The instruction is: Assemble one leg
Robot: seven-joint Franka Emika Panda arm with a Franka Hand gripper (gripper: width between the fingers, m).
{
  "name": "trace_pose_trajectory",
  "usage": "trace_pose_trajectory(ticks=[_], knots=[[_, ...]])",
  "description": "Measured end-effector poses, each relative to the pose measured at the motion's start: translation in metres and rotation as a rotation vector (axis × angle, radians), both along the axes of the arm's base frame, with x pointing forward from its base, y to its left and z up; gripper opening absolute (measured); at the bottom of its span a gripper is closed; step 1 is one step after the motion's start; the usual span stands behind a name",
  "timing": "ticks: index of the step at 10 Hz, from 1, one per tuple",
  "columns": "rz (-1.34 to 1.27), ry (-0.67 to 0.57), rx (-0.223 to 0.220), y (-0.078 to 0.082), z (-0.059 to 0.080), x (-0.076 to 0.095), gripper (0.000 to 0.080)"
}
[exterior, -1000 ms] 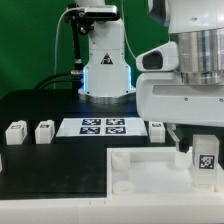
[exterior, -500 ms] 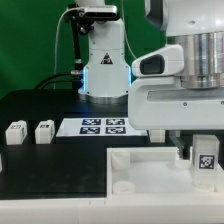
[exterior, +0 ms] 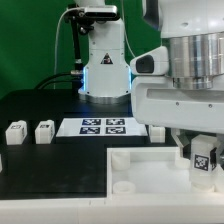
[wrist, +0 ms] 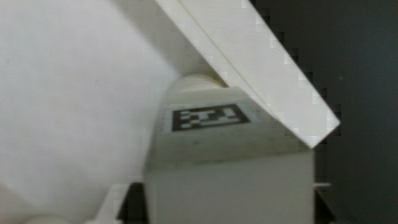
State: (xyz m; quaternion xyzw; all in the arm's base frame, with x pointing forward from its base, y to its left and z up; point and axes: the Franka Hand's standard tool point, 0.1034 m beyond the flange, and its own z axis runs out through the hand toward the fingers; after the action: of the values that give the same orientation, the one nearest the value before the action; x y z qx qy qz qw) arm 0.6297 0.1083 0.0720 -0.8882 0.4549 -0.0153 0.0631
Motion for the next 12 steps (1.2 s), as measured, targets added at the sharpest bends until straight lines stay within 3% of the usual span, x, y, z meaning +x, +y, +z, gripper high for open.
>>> trace_pose_trajectory(ticks=[3, 4, 6, 7, 8, 9, 10, 11, 12], knots=[[-0.555, 0.073, 0.076, -0.0045, -0.0014, -0.0025, 0.0297], [-0.565, 0.076, 0.077, -0.0030, -0.0012, -0.0029, 0.0297], [-0.532, 0.074, 0.074, -0.0031, -0.0013, -0.0031, 0.0297], [-0.478, 0.068, 0.070, -0.0030, -0.0017, -0.0032, 0.0389], [-0.428, 0.062, 0.065, -0.0021, -0.0012, -0.0032, 0.0389], [-0.216, 0.036, 0.051, 0.0021, 0.0012, -0.0030, 0.0558], [-0.072, 0.019, 0.041, 0.0040, 0.0016, -0.0031, 0.0558], [0.034, 0.007, 0.032, 0.0027, 0.0009, -0.0031, 0.0632], [0.117, -0.002, 0.025, 0.0025, 0.0008, -0.0031, 0.0645]])
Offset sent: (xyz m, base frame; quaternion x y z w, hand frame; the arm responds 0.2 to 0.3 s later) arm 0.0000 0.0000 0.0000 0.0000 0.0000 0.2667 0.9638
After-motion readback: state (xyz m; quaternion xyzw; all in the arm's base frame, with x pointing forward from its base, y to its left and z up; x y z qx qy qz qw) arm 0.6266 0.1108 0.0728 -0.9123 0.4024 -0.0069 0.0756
